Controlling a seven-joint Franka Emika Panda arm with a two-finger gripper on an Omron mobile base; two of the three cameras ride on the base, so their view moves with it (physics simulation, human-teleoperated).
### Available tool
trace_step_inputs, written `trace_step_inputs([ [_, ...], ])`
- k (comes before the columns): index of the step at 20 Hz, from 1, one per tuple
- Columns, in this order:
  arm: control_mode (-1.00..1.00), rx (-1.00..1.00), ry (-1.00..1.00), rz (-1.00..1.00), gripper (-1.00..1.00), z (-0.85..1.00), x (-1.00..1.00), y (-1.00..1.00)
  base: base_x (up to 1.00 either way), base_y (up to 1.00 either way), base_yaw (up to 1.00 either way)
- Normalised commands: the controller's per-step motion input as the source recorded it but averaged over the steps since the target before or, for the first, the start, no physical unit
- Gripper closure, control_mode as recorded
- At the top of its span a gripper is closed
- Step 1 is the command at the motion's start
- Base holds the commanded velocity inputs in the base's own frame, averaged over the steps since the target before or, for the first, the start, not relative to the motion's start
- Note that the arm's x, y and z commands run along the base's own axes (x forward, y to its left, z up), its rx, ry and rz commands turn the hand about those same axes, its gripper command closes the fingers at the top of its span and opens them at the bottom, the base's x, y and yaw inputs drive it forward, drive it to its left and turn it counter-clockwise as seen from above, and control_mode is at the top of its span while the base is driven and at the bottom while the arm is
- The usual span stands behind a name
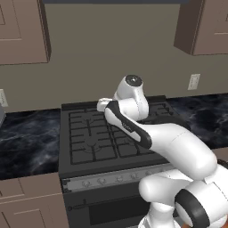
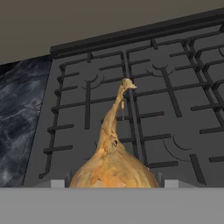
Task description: Place the pan on the front right burner on the stove. Then place the tomato and the onion in the pan and turn on the front right burner.
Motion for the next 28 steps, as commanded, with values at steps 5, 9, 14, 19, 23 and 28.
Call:
trace_step_inputs([
  [5, -1.0, 0.0, -0.01, 0.0, 1.0, 0.0, -0.46, -0.8, 0.0, 0.0, 0.0],
  [9, -1.0, 0.0, -0.05, 0.0, 1.0, 0.02, -0.37, -0.72, 0.0, 0.0, 0.0],
  [14, -1.0, 0.0, -0.07, 0.0, 1.0, 0.13, -0.19, -0.66, 0.0, 0.0, 0.0],
  [19, -1.0, 0.0, -0.02, 0.0, 1.0, 0.09, 0.02, -0.65, 0.0, 0.0, 0.0],
  [23, -1.0, 0.0, 0.0, 0.0, 1.0, 0.16, 0.0, -0.54, 0.0, 0.0, 0.0],
  [28, -1.0, 0.0, 0.01, 0.0, 1.0, 0.19, 0.0, -0.51, 0.0, 0.0, 0.0],
])
